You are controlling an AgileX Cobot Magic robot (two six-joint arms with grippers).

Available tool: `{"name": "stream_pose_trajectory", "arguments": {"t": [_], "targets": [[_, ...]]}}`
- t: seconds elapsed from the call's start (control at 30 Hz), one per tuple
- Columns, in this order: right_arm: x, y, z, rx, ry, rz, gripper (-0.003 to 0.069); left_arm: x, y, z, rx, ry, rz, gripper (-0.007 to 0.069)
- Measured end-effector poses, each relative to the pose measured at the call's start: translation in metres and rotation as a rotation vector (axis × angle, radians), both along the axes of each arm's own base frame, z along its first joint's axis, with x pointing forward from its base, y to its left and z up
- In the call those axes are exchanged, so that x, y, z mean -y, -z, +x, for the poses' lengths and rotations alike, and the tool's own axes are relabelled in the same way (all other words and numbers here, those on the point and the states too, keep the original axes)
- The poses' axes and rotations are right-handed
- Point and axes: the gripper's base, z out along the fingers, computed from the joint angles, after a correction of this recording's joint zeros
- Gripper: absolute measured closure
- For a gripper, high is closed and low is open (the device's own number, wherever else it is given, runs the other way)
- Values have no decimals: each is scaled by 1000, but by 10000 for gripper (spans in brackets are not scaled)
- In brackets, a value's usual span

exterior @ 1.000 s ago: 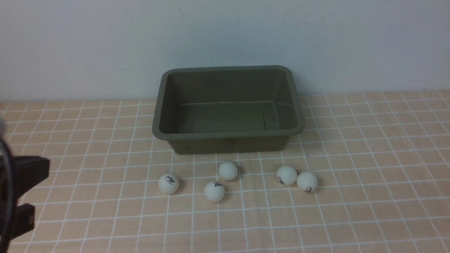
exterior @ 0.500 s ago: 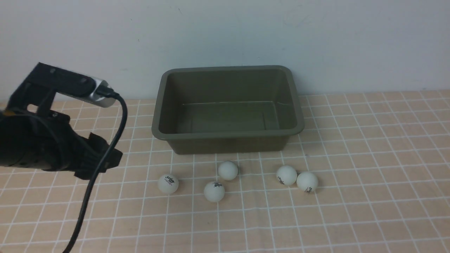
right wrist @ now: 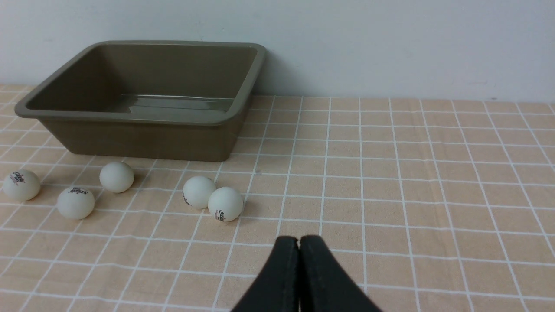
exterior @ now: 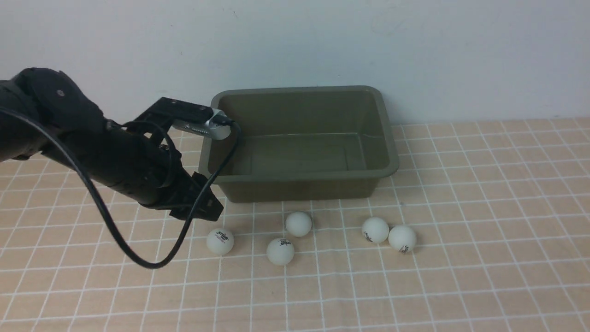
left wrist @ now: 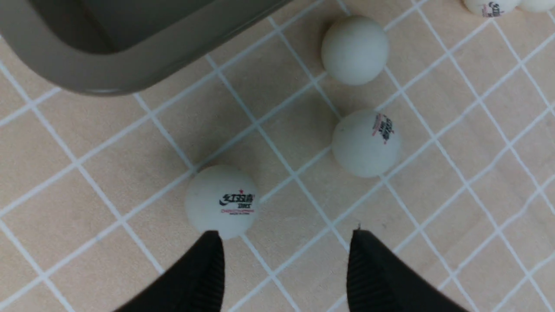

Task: Put the table tennis balls into the box on the light coffee tablecloth.
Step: 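Reach for and grasp a ping pong ball on the table beside the basket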

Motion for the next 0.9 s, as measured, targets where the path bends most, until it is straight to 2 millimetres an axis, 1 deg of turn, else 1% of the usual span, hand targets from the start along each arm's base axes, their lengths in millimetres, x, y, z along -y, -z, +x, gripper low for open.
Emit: {"name": "stream_pose_trajectory", "arguments": {"t": [0.17,0.27,0.33,0.4,0.43,0.7,0.9], "targets": [[0,0,0,0,-2,3,673,3,17,10,-35,-10,24,300],[0,0,0,-1,-2,3,673,8,24,14,-19,-3,39,291],[0,0,0,-1,-2,3,673,16,37,19,-5,20,73,291],[0,0,0,-1,-2,3,673,19,41,20,-6,23,80,291],[0,0,0,-1,-2,3,673,20,48,22,-17,16,87,291],[-1,0,0,-1,-8,12,673,22,72,28,-59,-2,105,291],[-1,0,0,0,-11,17,673,23,85,32,-45,11,138,300]]}}
